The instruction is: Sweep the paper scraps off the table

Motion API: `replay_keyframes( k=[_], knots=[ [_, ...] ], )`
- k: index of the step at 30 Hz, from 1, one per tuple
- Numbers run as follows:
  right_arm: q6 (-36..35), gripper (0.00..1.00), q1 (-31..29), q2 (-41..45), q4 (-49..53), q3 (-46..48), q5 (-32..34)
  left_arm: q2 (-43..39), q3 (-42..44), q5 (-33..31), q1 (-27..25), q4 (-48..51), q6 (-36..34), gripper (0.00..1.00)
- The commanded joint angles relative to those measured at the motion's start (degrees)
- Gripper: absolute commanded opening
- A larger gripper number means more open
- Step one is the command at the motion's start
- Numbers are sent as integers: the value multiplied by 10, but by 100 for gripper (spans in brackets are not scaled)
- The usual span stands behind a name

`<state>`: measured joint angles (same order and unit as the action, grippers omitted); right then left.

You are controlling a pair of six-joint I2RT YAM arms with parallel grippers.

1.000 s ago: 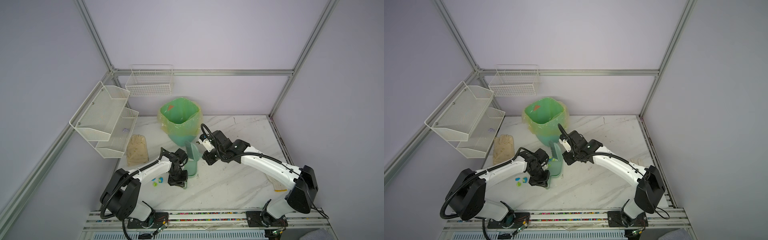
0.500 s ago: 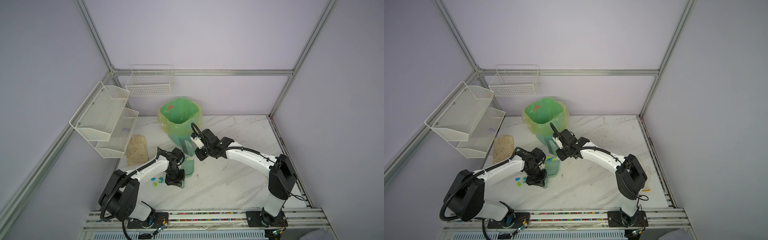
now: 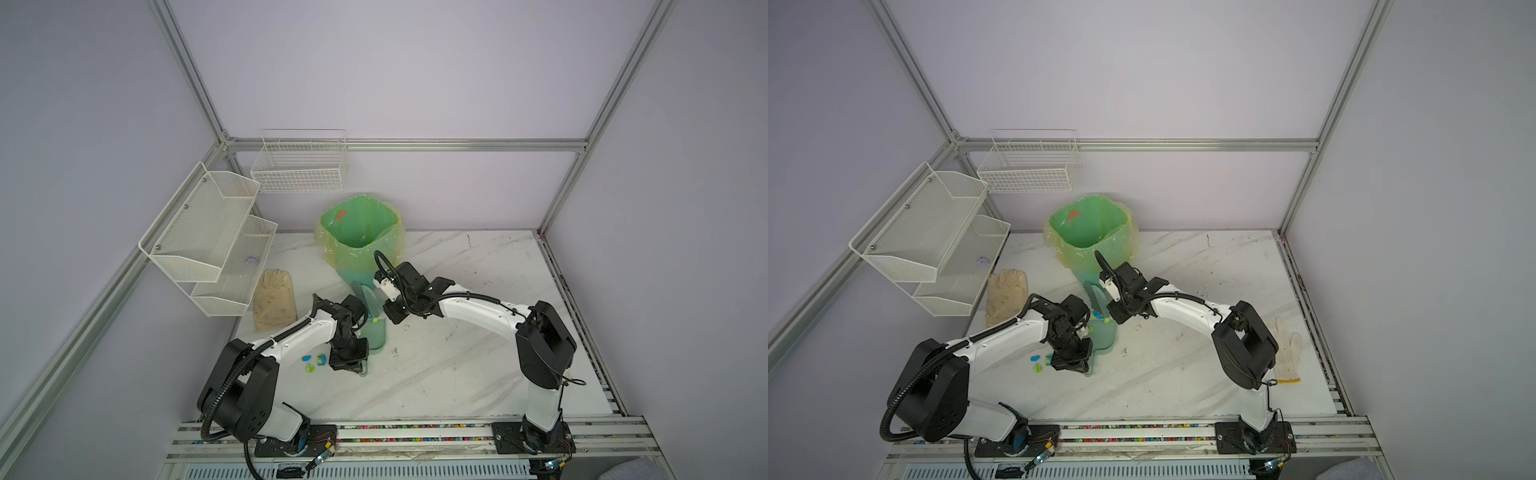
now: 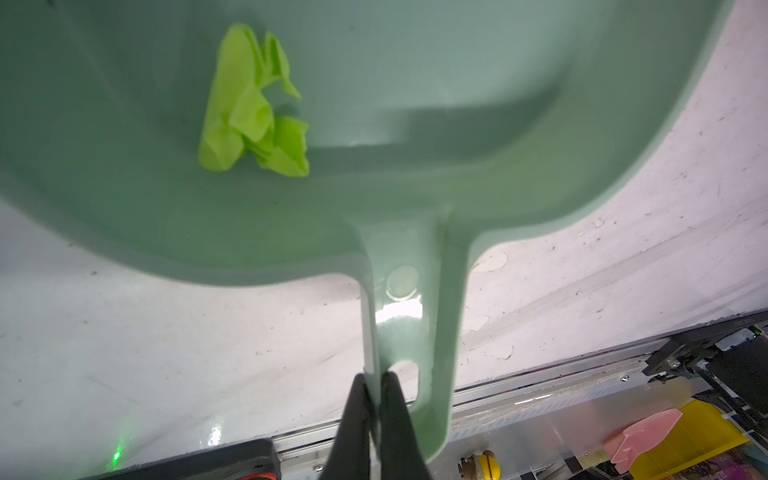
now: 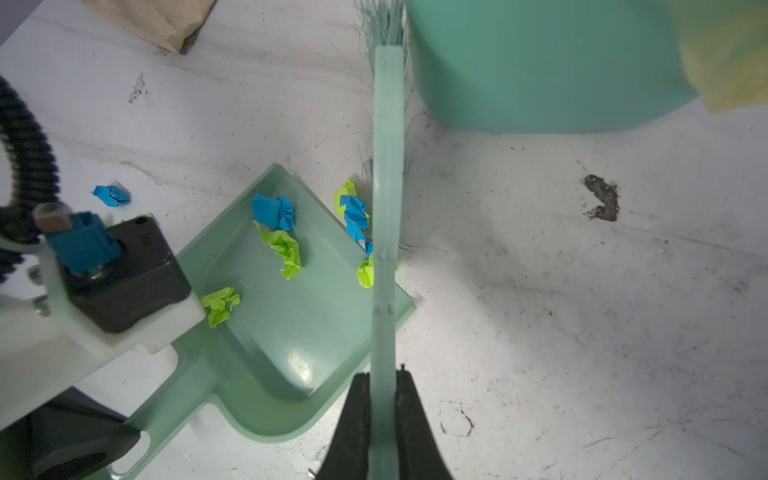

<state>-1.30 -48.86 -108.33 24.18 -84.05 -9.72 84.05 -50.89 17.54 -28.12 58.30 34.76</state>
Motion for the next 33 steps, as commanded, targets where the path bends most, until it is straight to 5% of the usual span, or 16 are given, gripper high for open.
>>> replay_keyframes(
  k=[1, 10, 16, 21, 33],
  knots=[
    [-30, 0, -1, 32, 14, 20, -36, 14, -2, -3, 5, 7, -8, 0],
    [-19, 0, -6, 162, 29, 130, -126, 11, -10, -14, 5, 8, -15, 0],
    [39, 0, -5, 244, 22, 158, -80, 14, -14, -16, 5, 1, -17, 0],
    [102, 0, -5, 260, 29, 131, 0, 10, -23, -30, 4, 11, -15, 0],
    [157, 0, 6, 251, 25, 138, 47, -17, -33, -64, -10, 22, -6, 0]
  ],
)
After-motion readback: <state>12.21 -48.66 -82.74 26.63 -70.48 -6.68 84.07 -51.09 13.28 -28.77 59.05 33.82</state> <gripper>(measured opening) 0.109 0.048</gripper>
